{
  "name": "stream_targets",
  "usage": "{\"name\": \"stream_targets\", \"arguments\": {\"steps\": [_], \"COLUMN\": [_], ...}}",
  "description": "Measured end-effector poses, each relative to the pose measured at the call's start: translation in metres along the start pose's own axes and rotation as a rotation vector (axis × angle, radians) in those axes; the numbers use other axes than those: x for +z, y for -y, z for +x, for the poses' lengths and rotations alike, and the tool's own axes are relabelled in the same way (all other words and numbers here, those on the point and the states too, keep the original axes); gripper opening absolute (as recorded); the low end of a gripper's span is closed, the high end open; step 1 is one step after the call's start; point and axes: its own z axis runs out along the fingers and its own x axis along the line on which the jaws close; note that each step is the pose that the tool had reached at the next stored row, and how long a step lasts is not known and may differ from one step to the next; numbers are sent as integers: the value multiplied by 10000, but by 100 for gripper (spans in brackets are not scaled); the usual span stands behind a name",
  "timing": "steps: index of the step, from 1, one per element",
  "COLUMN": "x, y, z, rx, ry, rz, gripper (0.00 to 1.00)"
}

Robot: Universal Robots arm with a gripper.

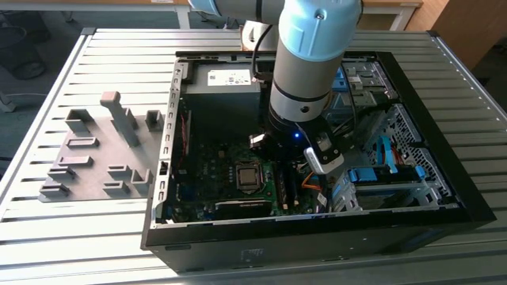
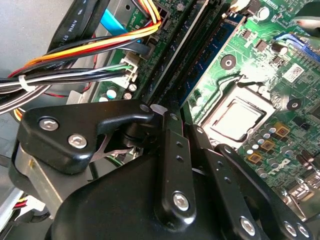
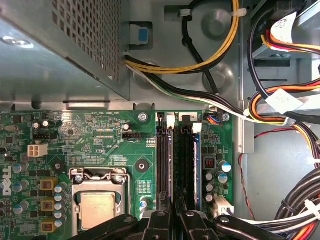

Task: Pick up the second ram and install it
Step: 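Insert the second ram into the second slot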

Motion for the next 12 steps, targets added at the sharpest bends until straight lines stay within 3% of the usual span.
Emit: {"name": "stream_targets", "arguments": {"steps": [9, 10, 12], "x": [1, 2, -4], "y": [0, 0, 0], "z": [0, 0, 0], "rx": [0, 0, 0], "ry": [0, 0, 1], "rz": [-1, -1, -3], "gripper": [15, 21, 21]}}
